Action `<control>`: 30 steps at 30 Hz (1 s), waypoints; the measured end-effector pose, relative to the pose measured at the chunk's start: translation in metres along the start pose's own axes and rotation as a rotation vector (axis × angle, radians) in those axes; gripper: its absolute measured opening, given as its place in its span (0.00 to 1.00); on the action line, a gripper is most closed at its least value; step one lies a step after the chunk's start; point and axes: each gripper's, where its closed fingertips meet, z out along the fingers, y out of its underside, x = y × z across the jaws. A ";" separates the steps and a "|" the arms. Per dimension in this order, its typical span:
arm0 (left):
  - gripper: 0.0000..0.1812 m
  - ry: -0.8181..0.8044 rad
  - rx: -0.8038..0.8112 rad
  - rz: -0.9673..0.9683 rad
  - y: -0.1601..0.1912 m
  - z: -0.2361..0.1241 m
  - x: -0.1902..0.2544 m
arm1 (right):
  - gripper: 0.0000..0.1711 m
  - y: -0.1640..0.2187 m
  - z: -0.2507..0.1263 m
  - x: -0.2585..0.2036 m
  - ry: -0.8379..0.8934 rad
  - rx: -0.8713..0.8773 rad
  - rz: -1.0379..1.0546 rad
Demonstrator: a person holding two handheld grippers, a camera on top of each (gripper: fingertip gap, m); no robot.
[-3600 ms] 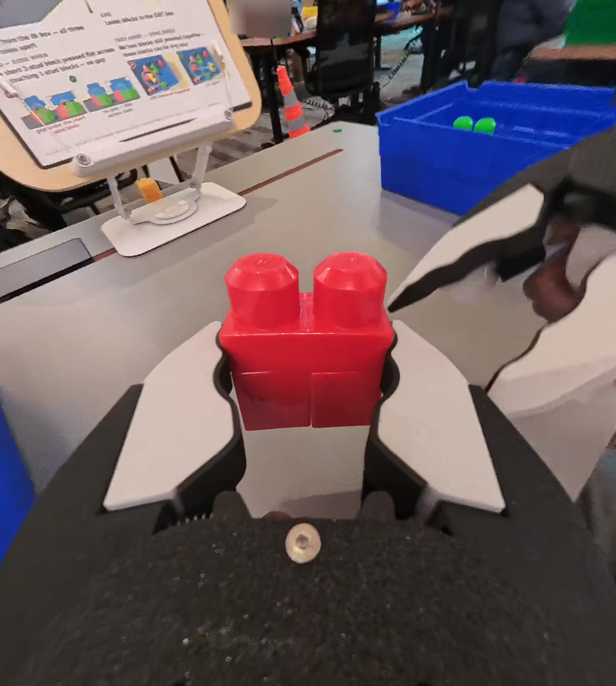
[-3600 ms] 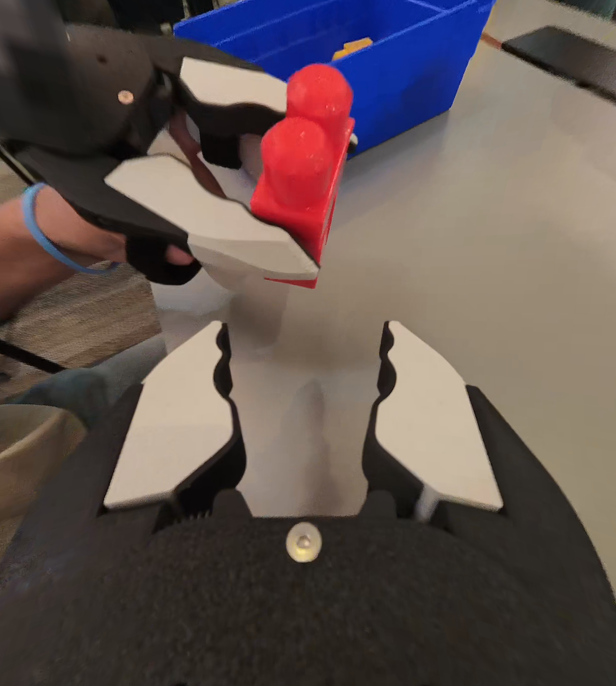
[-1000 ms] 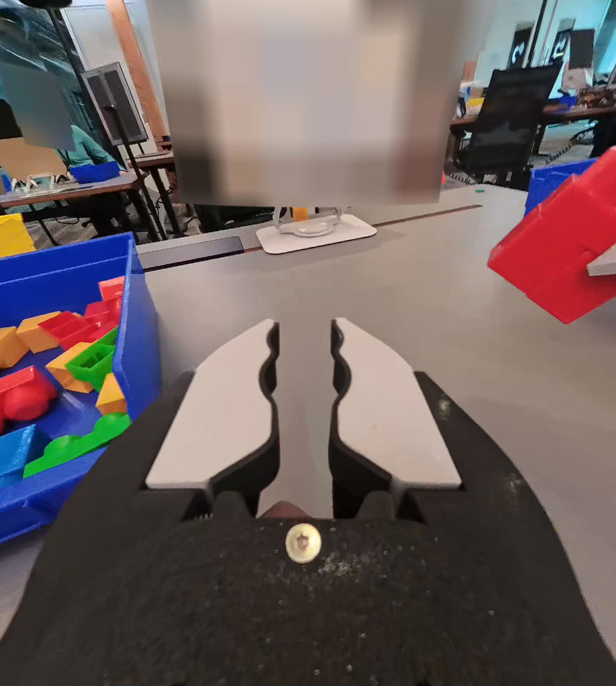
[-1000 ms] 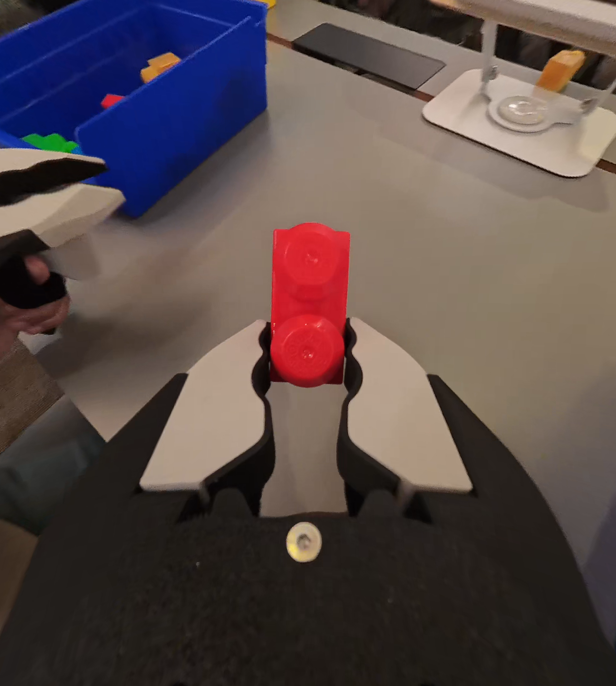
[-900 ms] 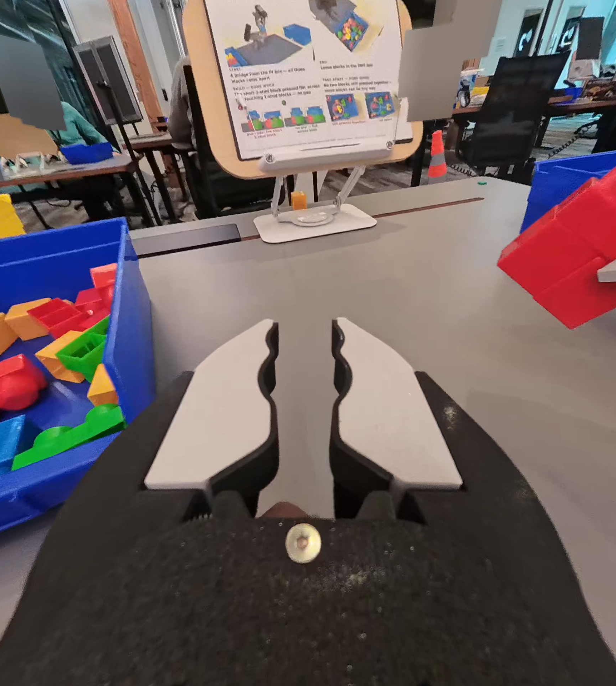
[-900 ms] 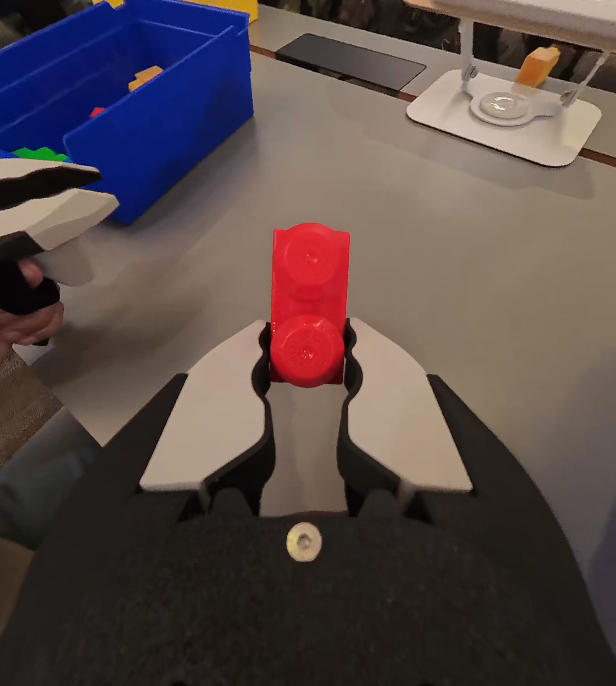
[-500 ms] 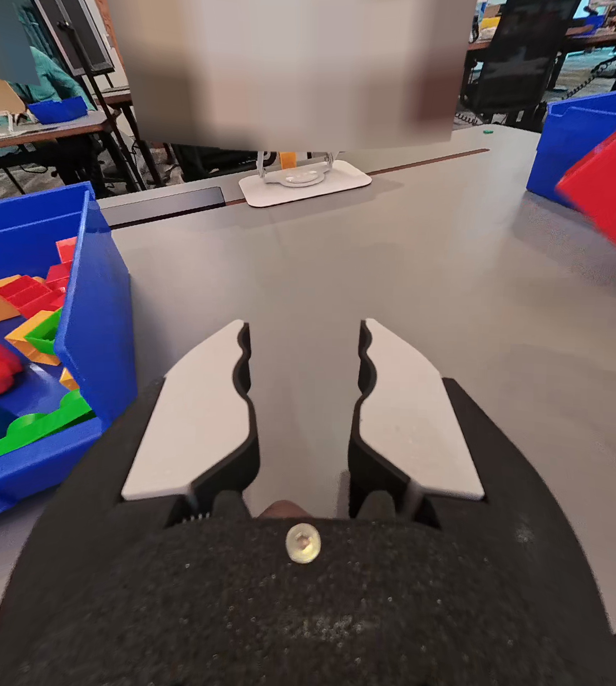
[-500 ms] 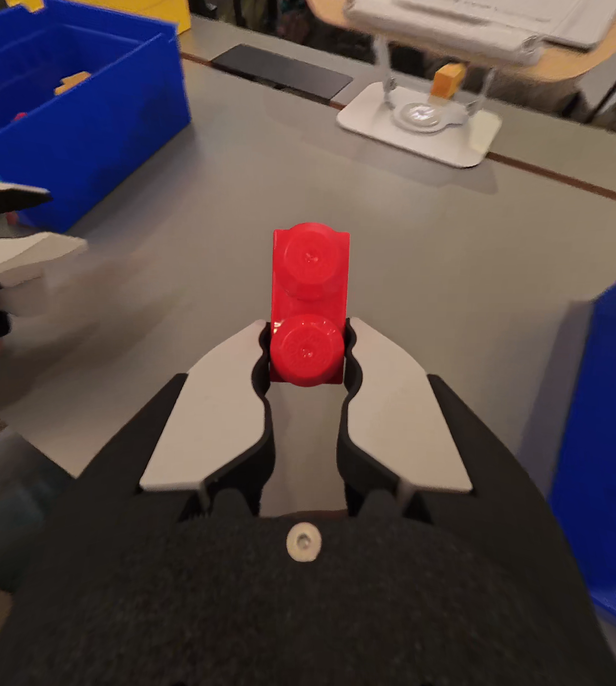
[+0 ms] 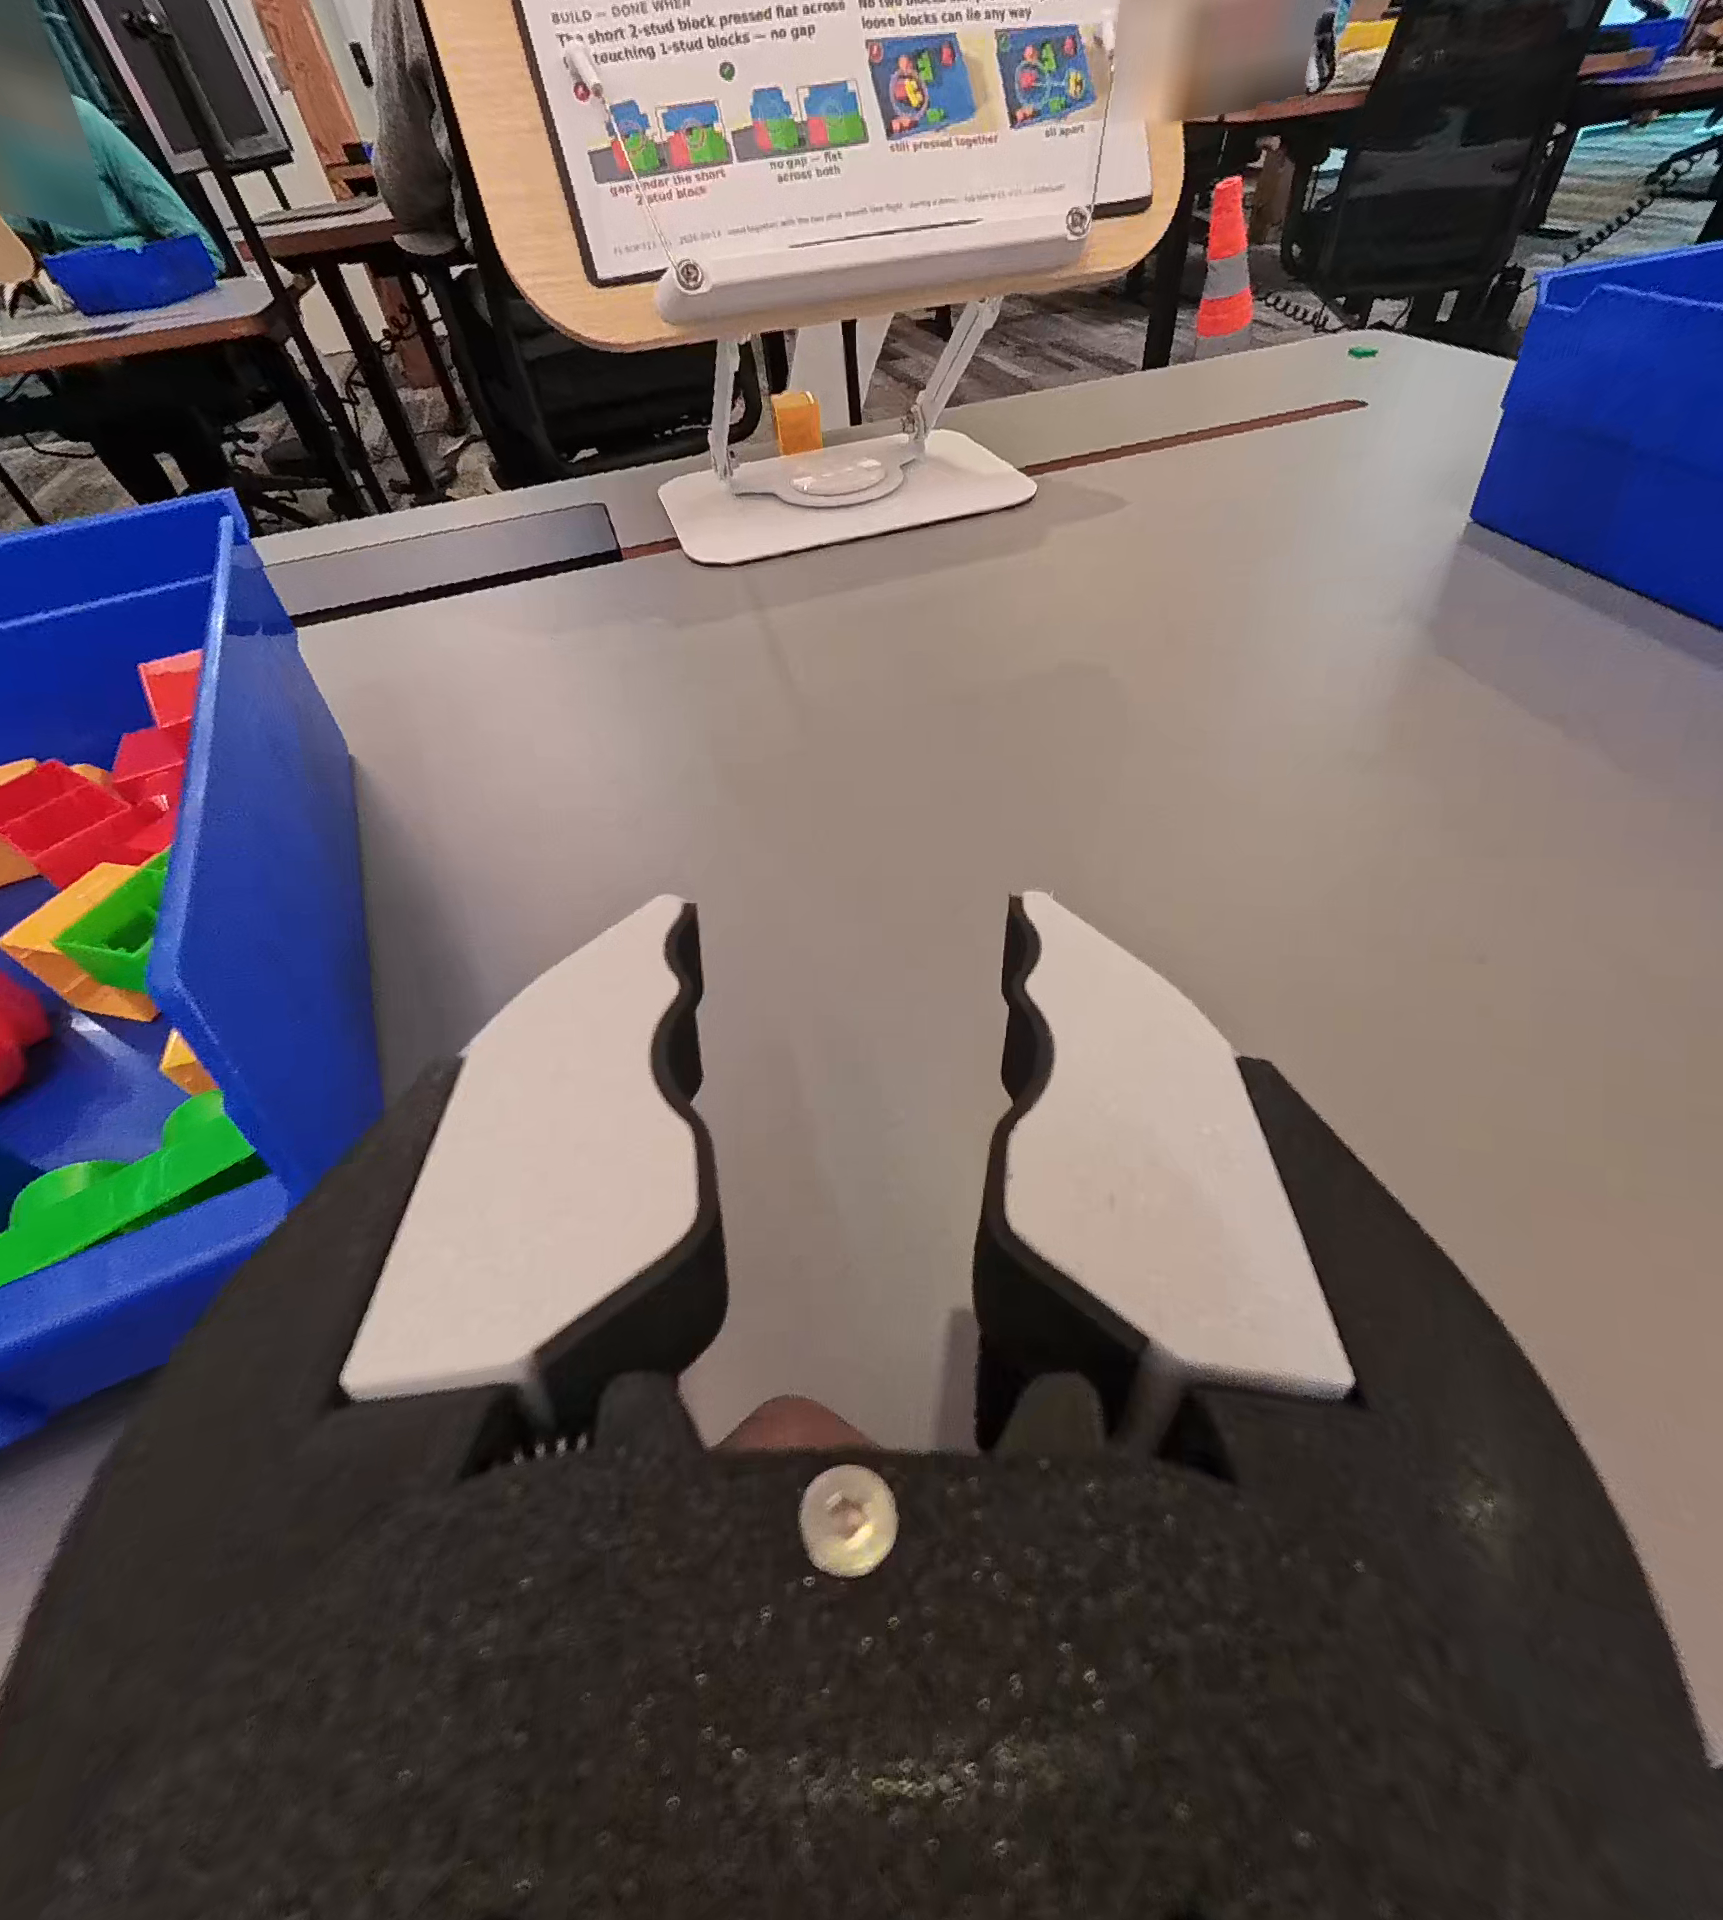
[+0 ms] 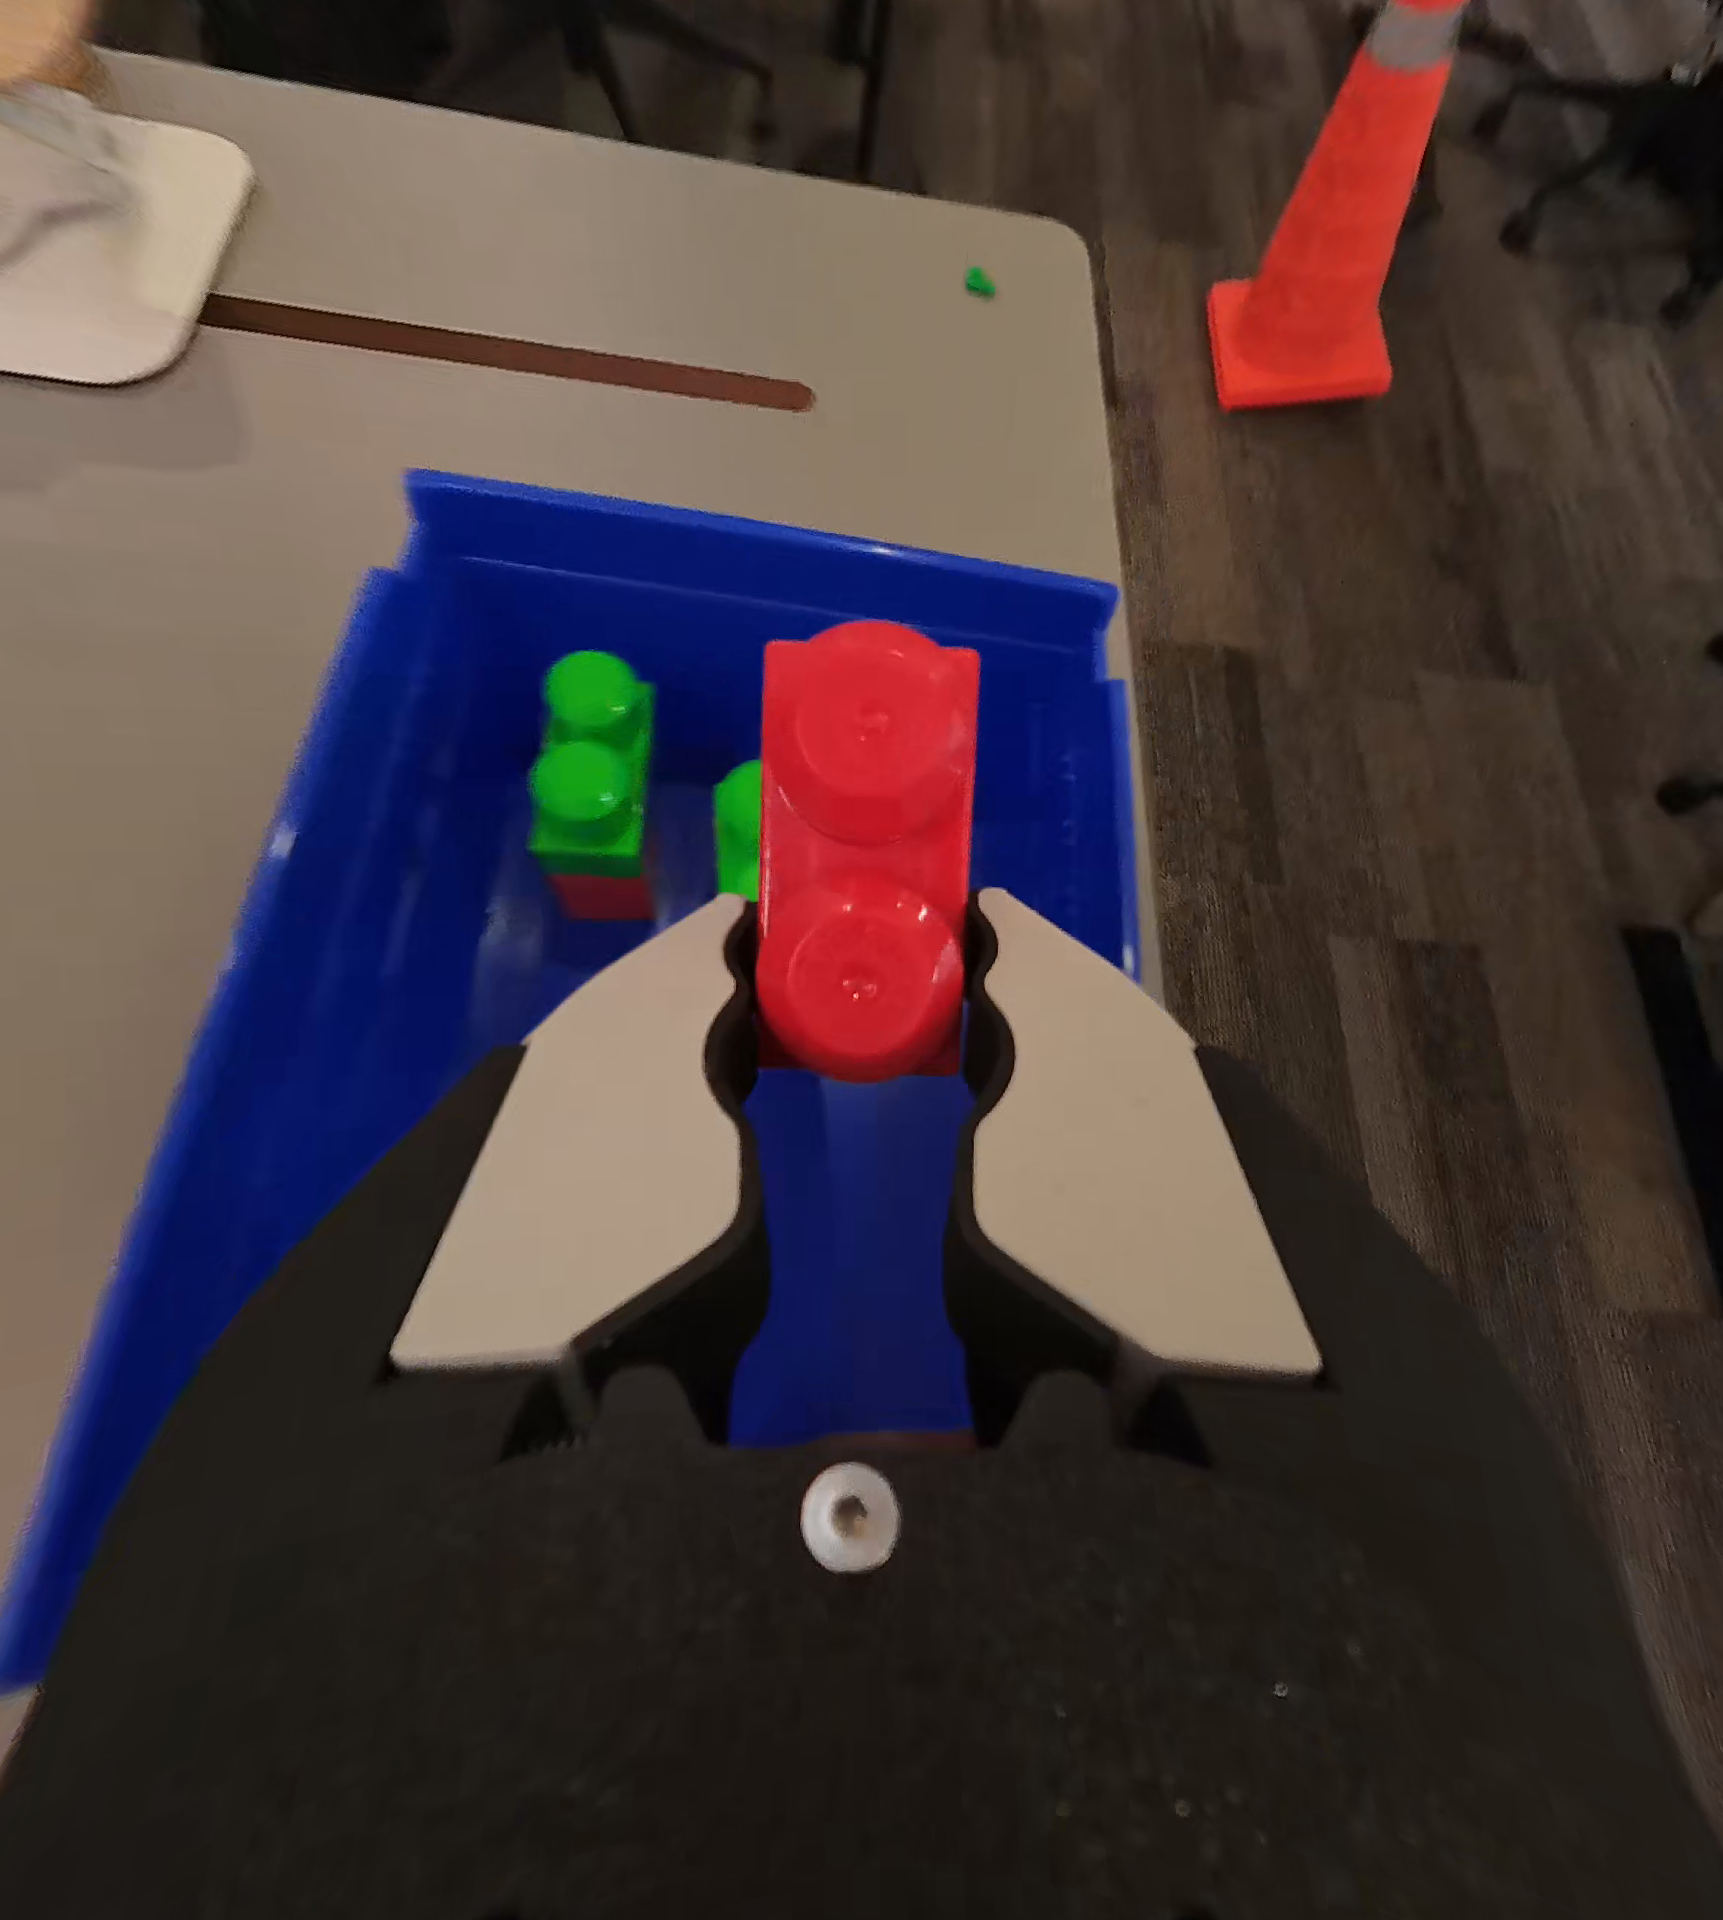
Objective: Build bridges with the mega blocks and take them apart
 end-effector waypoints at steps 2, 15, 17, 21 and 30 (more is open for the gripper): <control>0.30 -0.005 0.012 0.007 -0.003 -0.001 0.000 | 0.21 0.002 0.025 0.015 0.020 -0.056 -0.007; 0.29 0.012 0.034 0.052 -0.008 -0.005 0.008 | 0.22 0.043 0.109 0.024 0.009 -0.324 0.031; 0.29 0.017 0.031 0.063 -0.008 -0.005 0.011 | 0.22 0.045 0.111 0.021 0.008 -0.337 0.028; 0.30 0.039 0.029 0.057 -0.007 -0.005 0.017 | 0.22 0.049 0.113 0.017 -0.007 -0.356 0.043; 0.29 0.045 0.038 0.076 -0.010 -0.008 0.023 | 0.22 0.060 0.121 0.011 -0.039 -0.345 0.173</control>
